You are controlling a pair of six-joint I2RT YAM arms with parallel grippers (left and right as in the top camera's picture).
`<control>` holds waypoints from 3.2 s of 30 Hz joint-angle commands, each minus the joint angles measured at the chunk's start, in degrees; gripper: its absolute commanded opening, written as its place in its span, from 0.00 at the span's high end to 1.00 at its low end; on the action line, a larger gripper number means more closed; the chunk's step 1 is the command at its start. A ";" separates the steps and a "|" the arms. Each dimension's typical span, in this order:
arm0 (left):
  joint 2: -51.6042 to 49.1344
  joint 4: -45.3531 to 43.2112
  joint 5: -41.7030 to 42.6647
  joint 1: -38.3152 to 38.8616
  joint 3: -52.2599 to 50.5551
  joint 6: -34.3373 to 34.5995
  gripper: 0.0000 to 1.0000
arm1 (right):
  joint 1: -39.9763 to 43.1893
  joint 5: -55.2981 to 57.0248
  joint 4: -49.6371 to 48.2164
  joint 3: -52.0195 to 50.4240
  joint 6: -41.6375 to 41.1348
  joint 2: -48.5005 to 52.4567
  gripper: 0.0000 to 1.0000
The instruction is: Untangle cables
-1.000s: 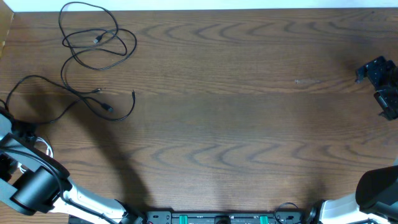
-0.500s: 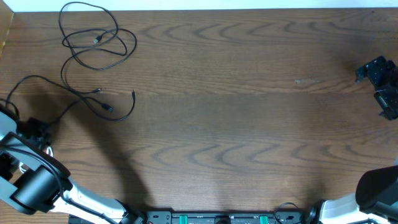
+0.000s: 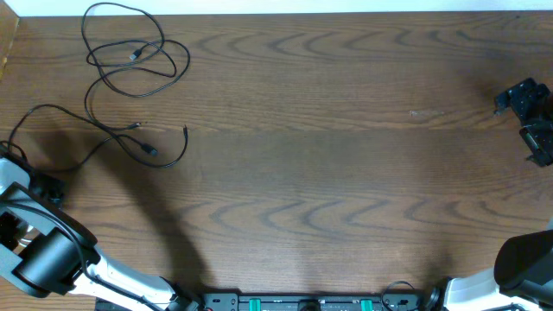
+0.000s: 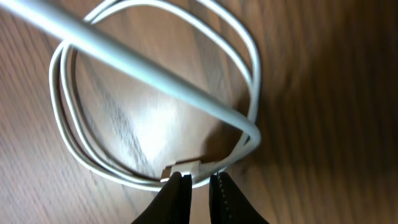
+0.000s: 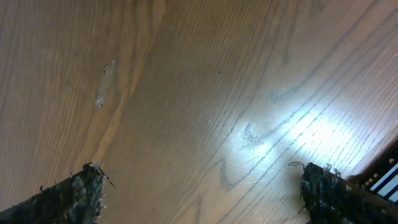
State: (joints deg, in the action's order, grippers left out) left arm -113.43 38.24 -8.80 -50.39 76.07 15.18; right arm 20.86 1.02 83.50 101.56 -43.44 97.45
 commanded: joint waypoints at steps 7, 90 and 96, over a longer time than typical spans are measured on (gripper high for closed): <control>-0.02 -4.92 12.85 0.00 0.11 -0.13 0.86 | -0.07 0.31 0.02 -0.02 -0.66 -0.04 0.01; 66.58 30.97 4.24 61.81 1.66 0.94 0.02 | -0.07 0.31 0.02 -0.02 -0.66 -0.04 0.01; 72.26 34.53 1.49 57.81 -2.49 0.90 0.02 | -0.07 0.31 0.02 -0.02 -0.66 -0.04 0.01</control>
State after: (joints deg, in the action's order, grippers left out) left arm -44.34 72.18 -4.45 9.26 75.85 17.23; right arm 20.86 1.02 83.46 101.54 -43.44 97.45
